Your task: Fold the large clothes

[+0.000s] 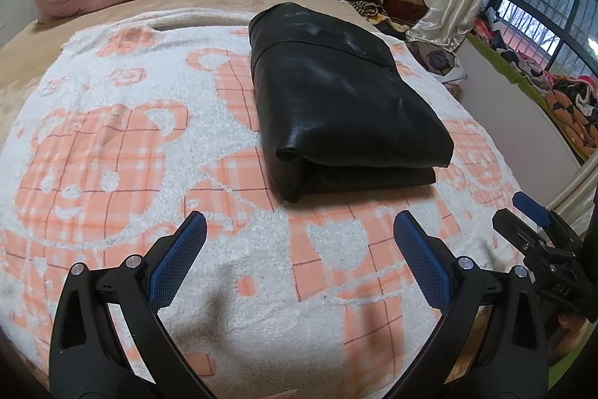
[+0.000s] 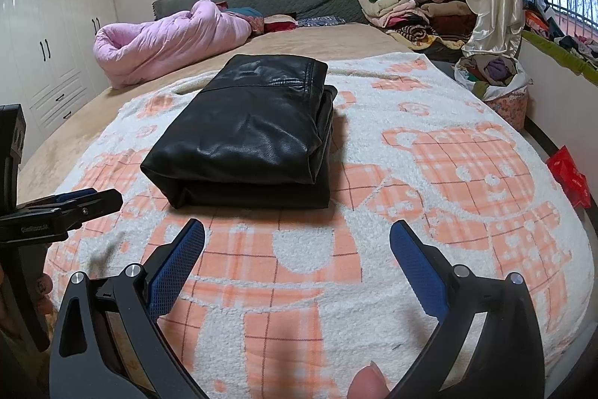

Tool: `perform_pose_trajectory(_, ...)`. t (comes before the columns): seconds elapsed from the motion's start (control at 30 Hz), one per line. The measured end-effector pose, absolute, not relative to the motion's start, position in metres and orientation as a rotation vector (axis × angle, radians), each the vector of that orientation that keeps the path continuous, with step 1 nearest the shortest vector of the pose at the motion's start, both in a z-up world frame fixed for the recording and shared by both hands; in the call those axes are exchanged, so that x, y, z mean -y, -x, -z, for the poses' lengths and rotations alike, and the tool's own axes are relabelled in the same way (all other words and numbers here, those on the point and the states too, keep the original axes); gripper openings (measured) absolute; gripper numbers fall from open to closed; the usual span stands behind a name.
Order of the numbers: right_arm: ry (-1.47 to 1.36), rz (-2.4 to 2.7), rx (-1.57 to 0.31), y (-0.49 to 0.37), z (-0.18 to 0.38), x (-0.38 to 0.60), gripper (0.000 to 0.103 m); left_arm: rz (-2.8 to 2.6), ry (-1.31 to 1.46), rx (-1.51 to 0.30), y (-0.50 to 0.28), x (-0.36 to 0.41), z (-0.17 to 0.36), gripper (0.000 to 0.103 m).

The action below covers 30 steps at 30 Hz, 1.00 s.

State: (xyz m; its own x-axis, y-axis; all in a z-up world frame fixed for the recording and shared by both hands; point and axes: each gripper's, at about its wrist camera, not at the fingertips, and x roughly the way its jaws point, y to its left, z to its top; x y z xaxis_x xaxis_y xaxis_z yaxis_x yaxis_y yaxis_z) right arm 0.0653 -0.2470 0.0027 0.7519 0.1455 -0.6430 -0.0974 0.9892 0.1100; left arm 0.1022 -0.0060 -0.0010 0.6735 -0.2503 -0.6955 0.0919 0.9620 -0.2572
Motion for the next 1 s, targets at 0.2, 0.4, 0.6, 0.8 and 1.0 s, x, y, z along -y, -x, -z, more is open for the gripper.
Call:
perform_pose_trajectory(0.2, -0.071, -0.134, -0.709, -0.065, -0.003, 0.246, 0.099, 0.193, 0.204, -0.806, -0.102, 0.006, -0.001, 0.094)
perform_pose_trajectory(0.4, -0.068, -0.133, -0.71, -0.066, -0.002, 0.249, 0.099, 0.205, 0.208, -0.813, -0.102, 0.006, -0.002, 0.094)
perform_pose_trajectory(0.6, -0.071, -0.118, -0.705, -0.062, -0.004, 0.256, 0.099, 0.201, 0.201, -0.828, -0.103, 0.007, -0.003, 0.094)
perform_pose_trajectory(0.8, -0.145, -0.004, -0.654, -0.041, -0.016, 0.296, 0.099, 0.174, 0.237, -0.839, -0.111, -0.013, -0.001, 0.094)
perform_pose_trajectory(1.0, -0.287, 0.465, -0.591, 0.031, -0.012, 0.45, 0.099, -0.071, 0.337, -0.851, -0.133, -0.147, 0.004, 0.094)
